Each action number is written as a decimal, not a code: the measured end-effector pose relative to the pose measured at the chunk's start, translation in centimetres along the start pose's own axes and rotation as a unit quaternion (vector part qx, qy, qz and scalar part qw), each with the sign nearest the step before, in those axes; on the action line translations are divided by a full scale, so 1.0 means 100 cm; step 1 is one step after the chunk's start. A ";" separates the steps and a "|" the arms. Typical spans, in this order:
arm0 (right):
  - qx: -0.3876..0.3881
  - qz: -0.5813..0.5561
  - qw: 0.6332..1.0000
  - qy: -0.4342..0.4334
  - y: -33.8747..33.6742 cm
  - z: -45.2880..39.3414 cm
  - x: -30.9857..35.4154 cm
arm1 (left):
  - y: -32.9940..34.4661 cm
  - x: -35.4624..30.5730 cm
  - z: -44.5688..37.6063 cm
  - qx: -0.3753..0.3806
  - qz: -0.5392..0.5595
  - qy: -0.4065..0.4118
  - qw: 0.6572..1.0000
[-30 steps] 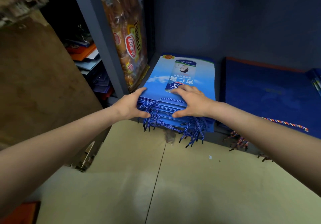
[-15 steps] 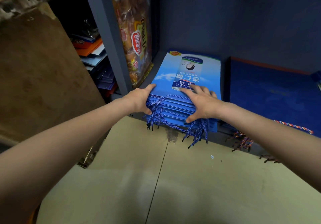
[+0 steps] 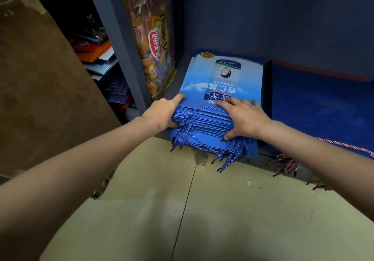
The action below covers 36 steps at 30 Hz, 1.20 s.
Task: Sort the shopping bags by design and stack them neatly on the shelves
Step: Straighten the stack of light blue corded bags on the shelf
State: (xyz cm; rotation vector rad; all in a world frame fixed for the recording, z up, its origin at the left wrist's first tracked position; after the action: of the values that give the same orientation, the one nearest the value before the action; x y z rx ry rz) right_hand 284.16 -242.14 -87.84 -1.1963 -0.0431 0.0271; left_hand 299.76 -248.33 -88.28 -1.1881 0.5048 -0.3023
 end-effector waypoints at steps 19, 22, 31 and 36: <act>-0.162 0.246 0.955 -0.039 0.027 0.032 0.038 | 0.042 -0.006 0.028 -0.044 -0.001 0.010 0.999; -0.198 0.233 0.951 -0.038 0.006 0.026 0.042 | 0.021 0.000 0.022 -0.072 -0.026 0.018 0.997; -0.194 0.236 0.951 -0.042 -0.002 0.020 0.043 | 0.023 0.008 0.018 -0.041 0.053 0.025 0.997; -0.212 0.268 0.939 -0.042 0.017 0.030 0.046 | 0.028 0.008 0.023 -0.067 0.050 -0.010 0.996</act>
State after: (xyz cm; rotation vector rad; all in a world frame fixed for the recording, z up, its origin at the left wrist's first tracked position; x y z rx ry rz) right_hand 288.63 -238.56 -88.24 -1.6094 0.2149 0.5735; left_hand 301.49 -245.85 -90.47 -1.2908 0.5718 -0.1725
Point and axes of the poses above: each hand's wrist, its own z-axis away from the middle knuckle, its own y-axis out of the palm, x = y × z, the point moved 10 cm from there along -z, towards the middle knuckle, and after that the axes turned 3 degrees about x, right-handed, at the moved point
